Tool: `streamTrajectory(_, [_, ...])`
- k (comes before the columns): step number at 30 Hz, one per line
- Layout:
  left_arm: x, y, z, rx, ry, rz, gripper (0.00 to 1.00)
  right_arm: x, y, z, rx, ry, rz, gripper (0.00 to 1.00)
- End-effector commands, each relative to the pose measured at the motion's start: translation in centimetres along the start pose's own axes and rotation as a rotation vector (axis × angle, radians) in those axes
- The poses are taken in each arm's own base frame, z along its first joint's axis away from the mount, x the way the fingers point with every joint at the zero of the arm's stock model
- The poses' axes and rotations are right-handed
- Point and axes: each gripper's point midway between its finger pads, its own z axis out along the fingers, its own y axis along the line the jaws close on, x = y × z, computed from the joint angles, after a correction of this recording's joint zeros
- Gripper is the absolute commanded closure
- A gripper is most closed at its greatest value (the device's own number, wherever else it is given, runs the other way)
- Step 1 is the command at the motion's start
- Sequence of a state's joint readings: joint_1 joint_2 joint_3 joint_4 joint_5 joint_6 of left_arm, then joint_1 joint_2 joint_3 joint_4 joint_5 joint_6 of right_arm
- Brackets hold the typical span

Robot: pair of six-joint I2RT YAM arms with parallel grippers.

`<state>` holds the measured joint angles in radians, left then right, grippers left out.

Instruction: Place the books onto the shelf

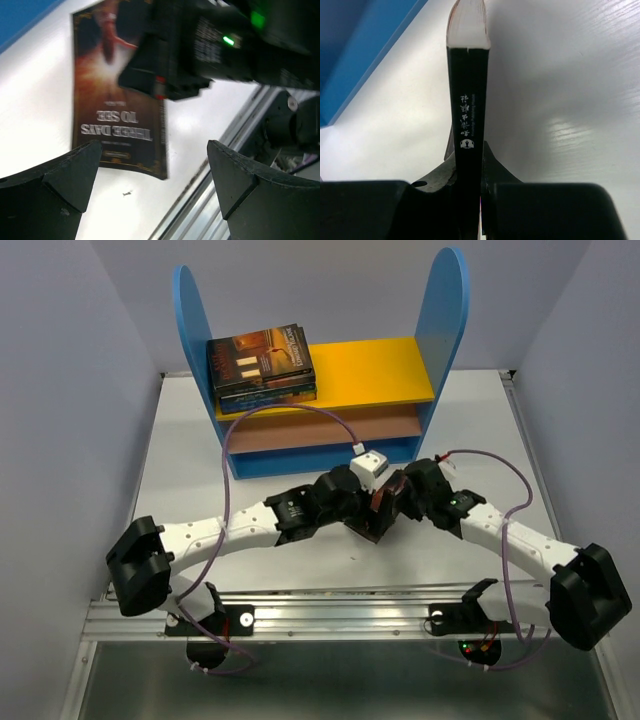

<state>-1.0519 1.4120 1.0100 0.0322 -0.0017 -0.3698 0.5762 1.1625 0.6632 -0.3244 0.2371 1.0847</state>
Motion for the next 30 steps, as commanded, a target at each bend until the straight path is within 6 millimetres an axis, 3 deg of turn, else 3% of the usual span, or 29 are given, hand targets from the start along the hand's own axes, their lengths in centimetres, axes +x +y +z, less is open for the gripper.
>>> streamTrajectory(1, [1.9, -1.9, 0.2, 0.005, 0.03, 0.145, 0.01, -2.1, 2.4, -0.3, 0.02, -0.088, 0.084, 0.99])
streamTrajectory(4, [2.5, -2.9, 1.0, -0.006, 0.046, 0.169, 0.01, -2.0, 3.1, -0.4, 0.019, -0.081, 0.092, 0.99])
streamTrajectory(8, [4.4, -0.8, 2.0, -0.145, 0.11, 0.177, 0.07, -2.5, 3.8, -1.0, 0.001, -0.094, 0.125, 0.99])
streamTrajectory(14, [4.4, 1.5, 2.2, -0.286, 0.091, 0.173, 0.2, -1.9, 4.3, -1.4, -0.02, -0.048, 0.13, 0.99])
streamTrajectory(15, [3.9, 1.3, 2.3, -0.292, 0.08, 0.174, 0.34, -1.7, 4.3, -1.3, -0.017, -0.04, 0.129, 0.99])
streamTrajectory(17, [3.4, 1.1, 2.6, -0.306, 0.058, 0.189, 0.44, -1.1, 4.4, -1.1, -0.021, -0.009, 0.13, 0.99])
streamTrajectory(20, [2.8, 0.2, 3.1, -0.294, 0.041, 0.234, 0.46, -0.5, 4.4, -0.9, -0.021, 0.019, 0.139, 0.99])
streamTrajectory(22, [2.8, -0.1, 3.4, -0.287, 0.041, 0.253, 0.53, -0.3, 4.3, -0.8, -0.018, 0.025, 0.144, 0.99])
streamTrajectory(23, [2.8, -0.2, 3.7, -0.281, 0.046, 0.265, 0.62, -0.3, 4.3, -0.8, -0.018, 0.025, 0.147, 0.99])
streamTrajectory(25, [2.9, -0.1, 3.9, -0.285, 0.049, 0.275, 0.71, -0.2, 4.3, -0.9, -0.021, 0.029, 0.152, 0.99])
streamTrajectory(27, [3.1, 0.1, 4.0, -0.292, 0.055, 0.289, 0.93, -0.3, 4.4, -1.2, -0.03, 0.027, 0.157, 0.99])
streamTrajectory(28, [3.1, 0.2, 4.0, -0.297, 0.054, 0.291, 1.0, -0.3, 4.5, -1.2, -0.035, 0.027, 0.16, 0.99])
streamTrajectory(30, [3.2, 0.3, 3.9, -0.296, 0.055, 0.303, 1.0, -0.5, 4.7, -1.4, -0.043, 0.024, 0.155, 0.96])
